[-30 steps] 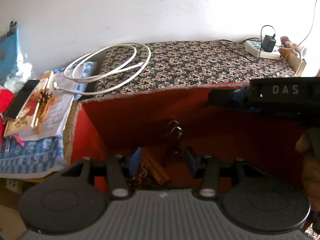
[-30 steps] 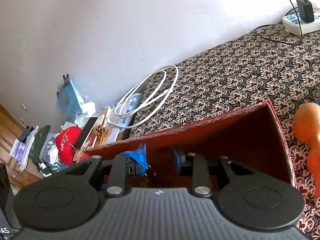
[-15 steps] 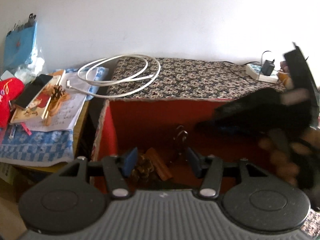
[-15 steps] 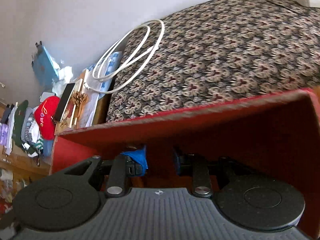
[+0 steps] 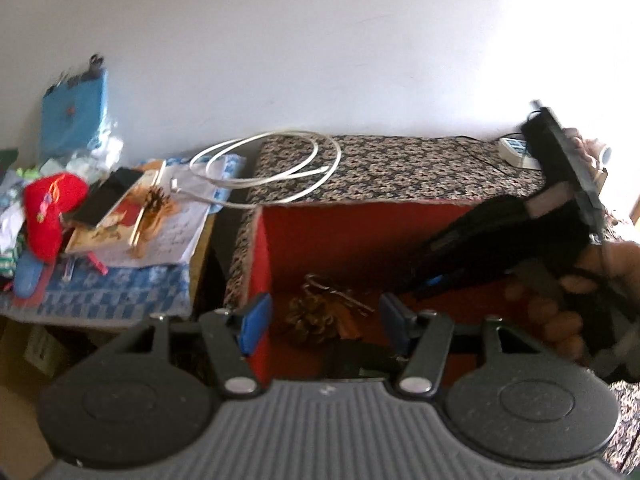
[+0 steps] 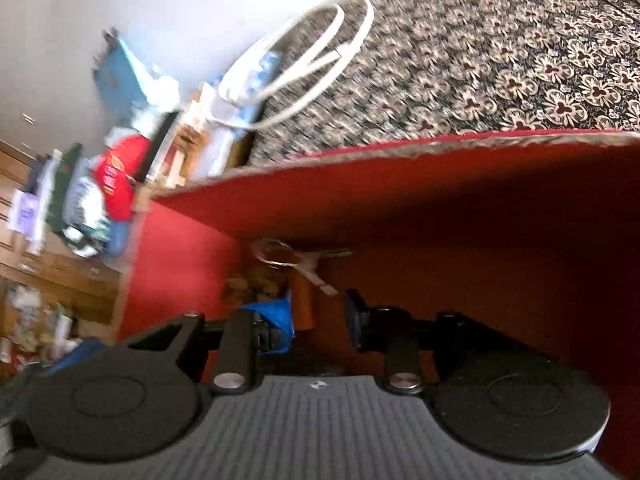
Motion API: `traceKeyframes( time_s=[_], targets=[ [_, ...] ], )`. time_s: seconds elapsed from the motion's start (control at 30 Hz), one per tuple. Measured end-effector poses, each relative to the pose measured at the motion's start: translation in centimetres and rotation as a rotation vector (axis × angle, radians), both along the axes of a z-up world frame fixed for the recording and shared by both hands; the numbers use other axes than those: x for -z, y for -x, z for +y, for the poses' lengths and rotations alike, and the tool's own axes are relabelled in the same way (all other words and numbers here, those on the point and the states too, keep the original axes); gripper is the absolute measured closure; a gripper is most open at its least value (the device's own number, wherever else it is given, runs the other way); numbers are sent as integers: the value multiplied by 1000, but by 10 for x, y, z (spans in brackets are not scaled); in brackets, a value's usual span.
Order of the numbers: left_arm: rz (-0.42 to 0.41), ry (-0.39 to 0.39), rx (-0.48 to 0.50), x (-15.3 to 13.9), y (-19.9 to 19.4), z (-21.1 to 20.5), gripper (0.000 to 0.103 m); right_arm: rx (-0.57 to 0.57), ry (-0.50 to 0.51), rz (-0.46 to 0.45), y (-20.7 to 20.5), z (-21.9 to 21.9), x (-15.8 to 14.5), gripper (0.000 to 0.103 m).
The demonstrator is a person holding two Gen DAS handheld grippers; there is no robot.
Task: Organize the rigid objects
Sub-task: 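Lower the keys into the red box and open the right gripper, then withdraw the right gripper toward the clear-blue tape dispenser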
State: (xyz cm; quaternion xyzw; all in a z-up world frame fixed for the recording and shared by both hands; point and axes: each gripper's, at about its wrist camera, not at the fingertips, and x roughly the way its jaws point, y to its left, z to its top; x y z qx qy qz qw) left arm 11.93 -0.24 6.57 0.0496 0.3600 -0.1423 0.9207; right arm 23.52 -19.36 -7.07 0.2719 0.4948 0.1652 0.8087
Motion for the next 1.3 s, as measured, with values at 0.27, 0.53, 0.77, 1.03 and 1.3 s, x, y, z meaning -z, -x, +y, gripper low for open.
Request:
traceKeyframes(
  time_s=[0.27,0.53,0.77,1.03,1.3],
  targets=[
    [75,-12,-122,-3,-6,-4,41,17,-80,-116,43,-10,-19,91],
    [55,-55,-189,-18,21,-22,38,-15,-122,-245,83,-15,-35,91],
    [38,-91,-222,-29,52,-36,37,-39,-167,-331,123,-15,-41,91],
    [52,-130,-266,-25,84,-42,37,-132,-322,-293,146,-19,-32,90],
    [102,-151,-314,-6,107,-39,36,-190,-348,-281,167,-10,-12,90]
  ],
)
